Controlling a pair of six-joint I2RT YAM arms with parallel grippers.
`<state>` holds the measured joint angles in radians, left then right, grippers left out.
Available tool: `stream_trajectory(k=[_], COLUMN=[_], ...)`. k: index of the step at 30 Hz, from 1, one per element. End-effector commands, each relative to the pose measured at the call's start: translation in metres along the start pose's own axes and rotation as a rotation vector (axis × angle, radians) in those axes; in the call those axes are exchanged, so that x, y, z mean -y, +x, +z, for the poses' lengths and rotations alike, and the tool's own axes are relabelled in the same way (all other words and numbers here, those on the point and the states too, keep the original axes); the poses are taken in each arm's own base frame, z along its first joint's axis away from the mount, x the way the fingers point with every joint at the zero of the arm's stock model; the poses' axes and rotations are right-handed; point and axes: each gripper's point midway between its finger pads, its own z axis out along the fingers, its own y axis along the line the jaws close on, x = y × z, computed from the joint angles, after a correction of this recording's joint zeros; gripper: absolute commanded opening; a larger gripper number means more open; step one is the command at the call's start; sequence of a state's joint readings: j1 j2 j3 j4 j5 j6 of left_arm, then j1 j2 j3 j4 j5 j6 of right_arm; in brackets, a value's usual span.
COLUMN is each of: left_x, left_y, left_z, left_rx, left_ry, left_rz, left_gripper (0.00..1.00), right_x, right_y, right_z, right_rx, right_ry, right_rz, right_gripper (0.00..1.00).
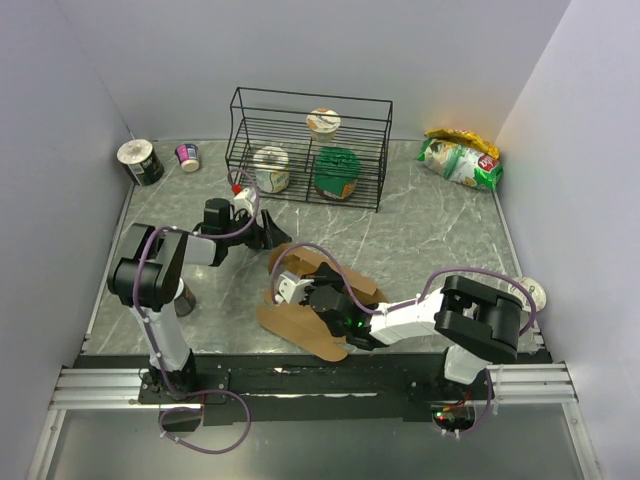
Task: Fold the paper box
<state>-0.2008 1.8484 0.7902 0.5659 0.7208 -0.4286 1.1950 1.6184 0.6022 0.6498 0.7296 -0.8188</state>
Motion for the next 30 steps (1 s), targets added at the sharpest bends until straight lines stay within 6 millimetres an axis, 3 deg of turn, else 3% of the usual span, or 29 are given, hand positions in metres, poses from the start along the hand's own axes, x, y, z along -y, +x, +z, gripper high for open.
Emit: stream_trajectory(k=[1,13,30], left_x=[0.014,0.050,0.073], left_y=[0.005,0.040,0.049], left_z=[0.004,-0.018,-0.027], left_rx=[-0.036,-0.065,-0.014], left_ry=[0.113,0.185,0.162], left_rz=[0.035,0.044,0.128], left_gripper=[0.81,0.74,0.80], right_x=[-0.024,-0.025,-0.023], right_y=[-0.006,-0.004,-0.001], right_z=[-0.002,0.000,0.000], right_rx=[0.036,0.021,-0.002], right_ry=[-0.108,-0.104,-0.095], right_rz=[0.034,0.012,0.019], right_gripper=[0.00,0.00,0.00])
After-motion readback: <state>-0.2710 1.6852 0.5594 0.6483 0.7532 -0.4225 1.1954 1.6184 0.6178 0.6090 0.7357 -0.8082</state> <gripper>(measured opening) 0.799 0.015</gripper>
